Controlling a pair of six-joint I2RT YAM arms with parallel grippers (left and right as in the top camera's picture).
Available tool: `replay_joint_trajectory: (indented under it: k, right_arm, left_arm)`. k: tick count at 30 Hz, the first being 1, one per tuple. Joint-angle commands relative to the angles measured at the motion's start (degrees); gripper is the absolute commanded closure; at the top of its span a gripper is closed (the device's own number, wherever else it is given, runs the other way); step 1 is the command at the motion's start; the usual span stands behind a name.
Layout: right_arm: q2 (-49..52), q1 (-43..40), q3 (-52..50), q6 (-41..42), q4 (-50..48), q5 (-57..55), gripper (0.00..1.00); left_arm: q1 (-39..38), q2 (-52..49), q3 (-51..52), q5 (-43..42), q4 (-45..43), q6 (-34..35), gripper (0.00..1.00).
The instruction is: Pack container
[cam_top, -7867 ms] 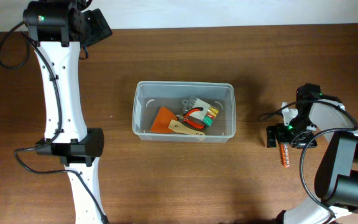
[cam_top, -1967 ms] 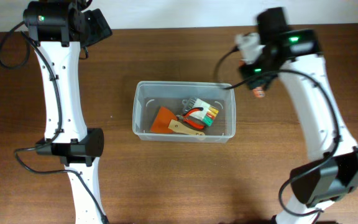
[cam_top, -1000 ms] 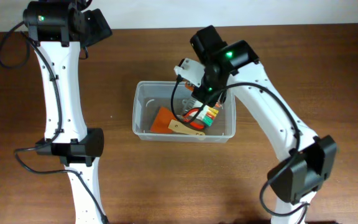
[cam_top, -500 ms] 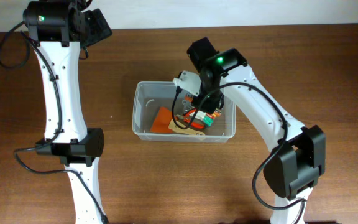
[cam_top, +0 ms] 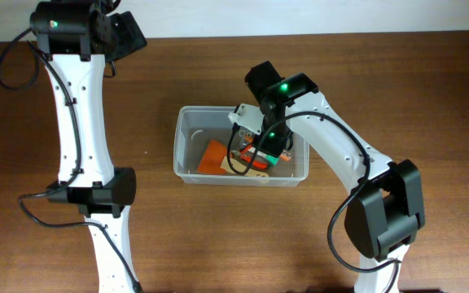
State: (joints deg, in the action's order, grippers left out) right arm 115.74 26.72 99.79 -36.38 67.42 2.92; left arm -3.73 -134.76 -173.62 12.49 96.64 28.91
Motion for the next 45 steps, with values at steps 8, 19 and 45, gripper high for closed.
replay_joint_trajectory:
  k: [8,19,45]
  right_arm:
    - [0.15,-0.11,-0.31,-0.24,-0.35,4.28,0.81]
    - [0.02,-0.09,1.53,2.69,-0.37,3.76,0.46]
    - [-9.90,-17.90,58.99,35.93,29.92,-15.39,0.01]
  left_arm:
    - [0.04,1.38,-0.63,0.42,0.02,-0.52,0.01]
    - [0.04,1.38,-0.63,0.44,0.02,-0.52,0.01]
    - [0.04,1.38,-0.63,0.44,0.02,-0.52,0.01]
